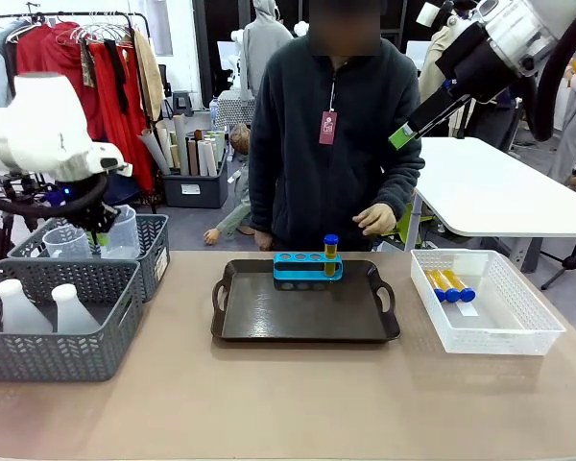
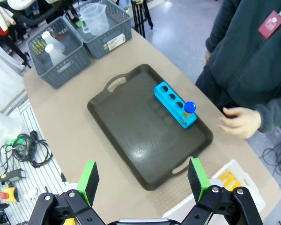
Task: Prepare the laboratory tools.
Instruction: Pick up one Large Measuring Cup and place it on the Handle tray.
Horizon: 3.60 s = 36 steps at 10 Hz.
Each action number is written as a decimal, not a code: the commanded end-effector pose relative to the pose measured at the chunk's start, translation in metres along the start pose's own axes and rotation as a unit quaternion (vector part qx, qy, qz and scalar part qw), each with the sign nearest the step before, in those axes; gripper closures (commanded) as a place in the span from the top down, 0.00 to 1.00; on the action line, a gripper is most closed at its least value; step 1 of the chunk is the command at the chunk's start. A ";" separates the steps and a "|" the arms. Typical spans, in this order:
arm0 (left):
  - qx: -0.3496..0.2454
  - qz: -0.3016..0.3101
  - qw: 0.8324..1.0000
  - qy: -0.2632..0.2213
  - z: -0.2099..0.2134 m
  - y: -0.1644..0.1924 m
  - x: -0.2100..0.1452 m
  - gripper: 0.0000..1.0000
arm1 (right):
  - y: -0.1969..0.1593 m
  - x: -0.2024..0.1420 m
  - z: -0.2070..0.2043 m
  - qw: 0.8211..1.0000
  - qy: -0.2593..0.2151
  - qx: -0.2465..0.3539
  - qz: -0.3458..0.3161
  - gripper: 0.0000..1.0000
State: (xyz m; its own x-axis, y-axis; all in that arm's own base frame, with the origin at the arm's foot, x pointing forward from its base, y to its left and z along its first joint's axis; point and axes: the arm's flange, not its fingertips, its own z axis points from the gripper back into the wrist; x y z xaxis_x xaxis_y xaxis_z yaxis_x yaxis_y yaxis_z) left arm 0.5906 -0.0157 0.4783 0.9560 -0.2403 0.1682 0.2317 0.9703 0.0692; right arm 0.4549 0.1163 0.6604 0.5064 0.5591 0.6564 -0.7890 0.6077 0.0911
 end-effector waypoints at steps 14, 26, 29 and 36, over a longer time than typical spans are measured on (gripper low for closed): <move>-0.047 -0.203 0.973 -0.098 0.286 -0.087 -0.025 0.00 | 0.000 0.000 0.001 1.000 -0.004 0.001 0.001 1.00; -0.045 -0.362 0.927 -0.080 0.278 -0.183 -0.005 0.00 | 0.000 0.000 0.001 1.000 -0.004 0.001 0.001 1.00; -0.040 -0.405 0.909 -0.092 0.238 -0.221 0.014 0.00 | 0.000 0.000 0.001 1.000 -0.004 0.001 0.001 1.00; -0.068 -0.494 0.865 -0.052 0.124 -0.321 0.036 0.00 | 0.000 0.000 0.001 1.000 -0.004 0.001 0.001 1.00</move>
State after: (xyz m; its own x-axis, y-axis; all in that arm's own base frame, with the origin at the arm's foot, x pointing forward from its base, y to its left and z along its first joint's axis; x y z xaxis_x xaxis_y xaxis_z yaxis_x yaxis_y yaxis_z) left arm 0.5282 -0.3428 0.5794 0.2899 -0.9388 0.1863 0.9456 0.3110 0.0956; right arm 0.4548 0.1166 0.6603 0.5062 0.5598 0.6560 -0.7890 0.6077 0.0902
